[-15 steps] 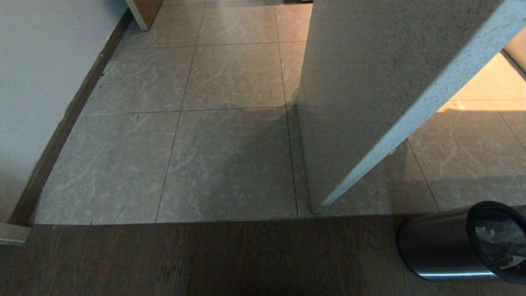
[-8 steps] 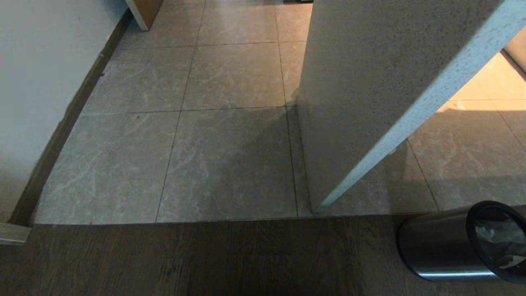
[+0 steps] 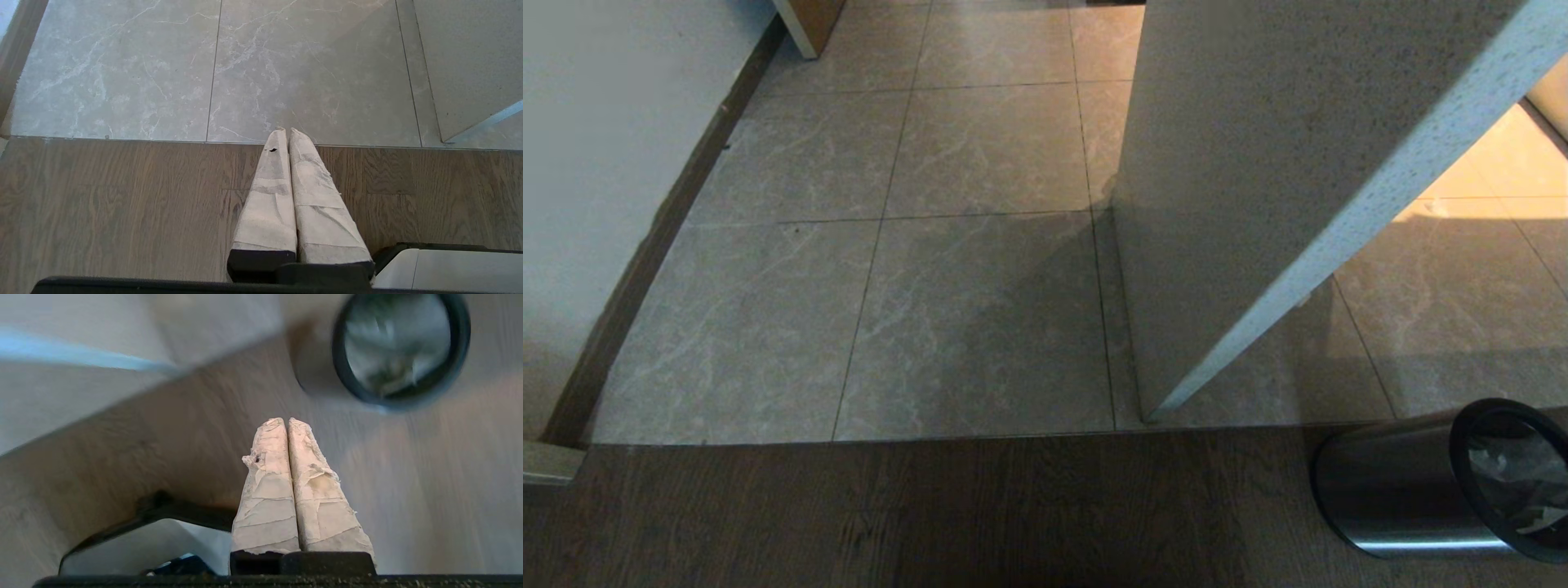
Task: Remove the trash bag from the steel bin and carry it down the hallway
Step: Place the outer trash can on the ground
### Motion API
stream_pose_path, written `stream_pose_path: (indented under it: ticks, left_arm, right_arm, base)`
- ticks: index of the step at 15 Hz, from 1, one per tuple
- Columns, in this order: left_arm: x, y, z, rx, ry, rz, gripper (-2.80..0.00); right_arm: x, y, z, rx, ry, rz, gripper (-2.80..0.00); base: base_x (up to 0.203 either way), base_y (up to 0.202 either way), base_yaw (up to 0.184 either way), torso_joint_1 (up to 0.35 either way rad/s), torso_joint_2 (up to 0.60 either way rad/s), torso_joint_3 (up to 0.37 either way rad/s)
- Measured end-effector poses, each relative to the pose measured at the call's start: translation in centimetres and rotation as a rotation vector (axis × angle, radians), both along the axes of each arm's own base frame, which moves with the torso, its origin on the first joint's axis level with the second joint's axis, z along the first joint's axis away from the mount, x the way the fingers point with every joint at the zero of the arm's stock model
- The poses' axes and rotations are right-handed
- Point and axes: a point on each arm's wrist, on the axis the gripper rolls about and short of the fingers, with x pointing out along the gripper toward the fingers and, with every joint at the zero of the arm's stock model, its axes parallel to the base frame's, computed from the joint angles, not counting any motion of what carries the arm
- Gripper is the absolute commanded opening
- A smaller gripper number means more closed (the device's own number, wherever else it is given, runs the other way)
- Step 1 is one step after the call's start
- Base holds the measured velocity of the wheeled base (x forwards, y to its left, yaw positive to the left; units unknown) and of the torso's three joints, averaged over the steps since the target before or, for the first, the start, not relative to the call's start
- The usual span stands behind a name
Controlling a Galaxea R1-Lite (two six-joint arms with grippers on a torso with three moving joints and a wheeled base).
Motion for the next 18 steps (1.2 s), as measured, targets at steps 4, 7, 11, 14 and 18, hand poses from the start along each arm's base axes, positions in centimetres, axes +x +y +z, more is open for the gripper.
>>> stream_pose_path:
  ticks: [4,7,11,14,18]
  left_arm:
    - [0.0,0.0,0.0,0.000,0.000,0.000,-2.80]
    - [0.0,0.0,0.0,0.000,0.000,0.000,-2.80]
    - [0.0,0.0,0.0,0.000,0.000,0.000,-2.80]
    - [0.0,0.0,0.0,0.000,0.000,0.000,-2.80]
    - [0.0,0.0,0.0,0.000,0.000,0.000,-2.80]
  right_arm:
    - [7.1,-2.6,-2.9,0.084,0.196,-0.105,-2.80]
    - [10.4,-5.1,-6.0,0.114,0.236,-0.136,-2.80]
    - [13.1,-6.9,-9.5,0.116,0.260,-0.163,0.00]
    - [14.6,-7.7,-11.3,0.082,0.264,-0.153,0.00]
    - [14.7,-10.5,-13.1,0.056,0.319,-0.200,0.00]
  base:
    - [0.000,0.000,0.000,0.000,0.00,0.000]
    - [0.000,0.000,0.000,0.000,0.00,0.000]
    - [0.000,0.000,0.000,0.000,0.00,0.000]
    - [0.000,0.000,0.000,0.000,0.00,0.000]
    - [0.000,0.000,0.000,0.000,0.00,0.000]
